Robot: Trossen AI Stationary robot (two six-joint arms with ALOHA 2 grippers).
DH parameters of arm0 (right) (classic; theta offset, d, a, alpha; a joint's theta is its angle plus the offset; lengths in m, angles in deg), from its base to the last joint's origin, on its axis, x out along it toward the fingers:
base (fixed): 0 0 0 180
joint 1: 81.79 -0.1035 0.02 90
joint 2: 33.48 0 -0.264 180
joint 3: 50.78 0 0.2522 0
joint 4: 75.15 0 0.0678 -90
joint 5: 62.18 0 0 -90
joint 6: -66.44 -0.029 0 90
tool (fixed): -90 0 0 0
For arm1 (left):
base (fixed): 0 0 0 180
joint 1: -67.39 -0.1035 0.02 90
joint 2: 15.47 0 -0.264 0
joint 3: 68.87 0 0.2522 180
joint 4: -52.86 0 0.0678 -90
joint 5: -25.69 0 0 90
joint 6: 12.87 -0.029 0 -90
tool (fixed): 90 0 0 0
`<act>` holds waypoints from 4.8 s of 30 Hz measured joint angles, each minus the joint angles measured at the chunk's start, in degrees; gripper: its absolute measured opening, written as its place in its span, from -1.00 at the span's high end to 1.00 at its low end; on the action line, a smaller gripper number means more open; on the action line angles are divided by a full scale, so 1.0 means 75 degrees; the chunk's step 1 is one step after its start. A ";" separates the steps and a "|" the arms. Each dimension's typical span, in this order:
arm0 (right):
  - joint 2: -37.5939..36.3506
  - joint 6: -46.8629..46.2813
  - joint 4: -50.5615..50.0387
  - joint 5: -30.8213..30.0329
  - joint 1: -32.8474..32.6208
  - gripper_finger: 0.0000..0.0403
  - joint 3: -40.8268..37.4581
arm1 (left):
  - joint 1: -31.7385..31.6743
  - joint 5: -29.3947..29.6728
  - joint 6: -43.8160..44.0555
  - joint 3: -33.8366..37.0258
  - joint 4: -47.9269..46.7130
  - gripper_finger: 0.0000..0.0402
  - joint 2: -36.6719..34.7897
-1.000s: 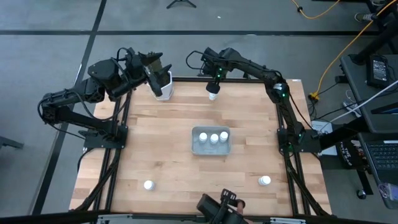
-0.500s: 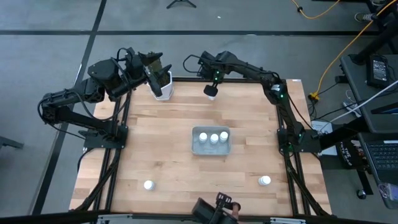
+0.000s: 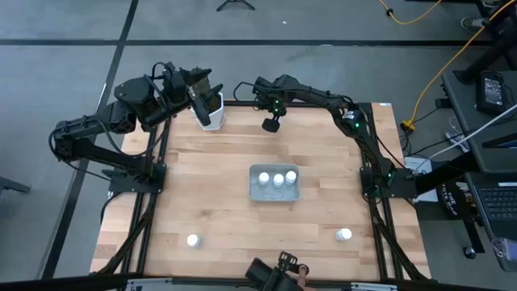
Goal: Pick and place pill bottles into a basket
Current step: Put the white pill bottle into the gray bin
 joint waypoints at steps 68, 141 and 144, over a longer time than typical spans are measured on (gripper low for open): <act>-0.3505 -0.2552 -0.1965 -0.0486 -0.5385 0.25 0.0140 | 0.0006 -0.0688 0.0868 -0.0003 -0.3259 -0.26 -0.0966; -0.4870 -0.3034 0.3626 0.0192 -0.4899 0.25 -0.7517 | 0.1408 0.0214 0.1603 0.0003 -0.3880 -0.26 -0.0356; -0.4776 -0.3198 0.3592 0.0194 -0.4896 0.25 -0.7466 | 0.1408 0.0213 0.1603 0.0003 -0.3879 -0.26 -0.0359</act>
